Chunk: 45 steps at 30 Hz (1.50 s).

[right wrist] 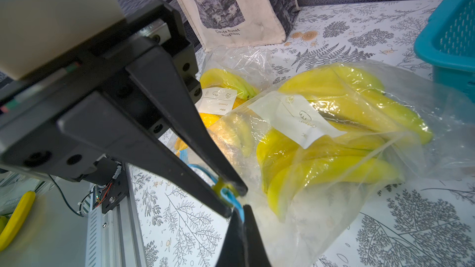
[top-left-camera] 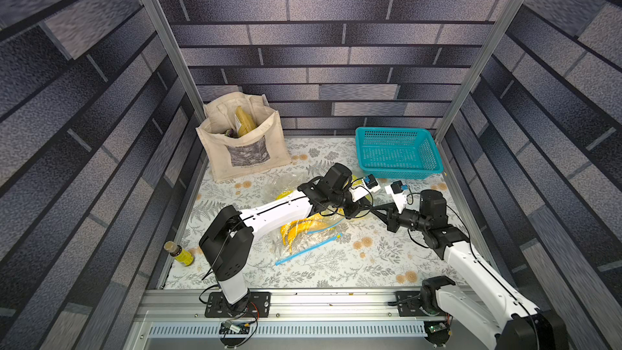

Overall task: Open the zip-top bag and take out the banana
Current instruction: Unzip the zipper on the zipper food storage bag.

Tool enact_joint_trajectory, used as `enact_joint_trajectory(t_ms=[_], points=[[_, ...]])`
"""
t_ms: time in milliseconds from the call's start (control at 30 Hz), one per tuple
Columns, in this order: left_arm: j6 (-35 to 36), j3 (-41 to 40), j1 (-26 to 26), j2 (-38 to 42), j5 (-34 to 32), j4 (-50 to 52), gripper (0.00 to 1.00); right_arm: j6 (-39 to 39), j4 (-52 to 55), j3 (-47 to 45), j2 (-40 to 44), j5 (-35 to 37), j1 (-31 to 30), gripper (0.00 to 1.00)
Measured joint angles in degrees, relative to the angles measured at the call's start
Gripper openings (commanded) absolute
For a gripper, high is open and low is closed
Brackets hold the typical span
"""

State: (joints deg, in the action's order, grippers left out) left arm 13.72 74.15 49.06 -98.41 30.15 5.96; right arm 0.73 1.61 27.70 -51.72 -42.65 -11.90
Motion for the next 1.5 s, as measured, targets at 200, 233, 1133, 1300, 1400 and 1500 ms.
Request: enact_joint_trajectory(t_ms=[200,233,1133,1300,1400,1500], points=[[-0.3,-1.9,0.7,1.5,-1.5,-0.9,0.07,-0.3,0.2,0.0,0.4,0.7,-0.4,0.00],[-0.4,-2.3,0.8,1.8,-1.8,-1.2,0.08,-0.4,0.2,0.0,0.4,0.7,-0.5,0.00],[-4.9,-16.1,1.7,10.6,-10.4,-3.8,0.09,-0.9,0.4,-1.1,2.9,6.3,-1.0,0.00],[-7.0,-21.2,2.8,13.9,-13.6,-4.3,0.10,-0.9,0.6,-1.8,3.3,8.2,-1.0,0.00],[-8.5,-24.7,2.8,16.6,-15.6,-4.5,0.10,-0.9,0.6,-2.1,3.5,9.6,-1.0,0.00],[-9.8,-27.6,2.8,18.8,-17.4,-4.5,0.10,-0.8,0.6,-2.6,3.9,11.3,-0.9,0.00]])
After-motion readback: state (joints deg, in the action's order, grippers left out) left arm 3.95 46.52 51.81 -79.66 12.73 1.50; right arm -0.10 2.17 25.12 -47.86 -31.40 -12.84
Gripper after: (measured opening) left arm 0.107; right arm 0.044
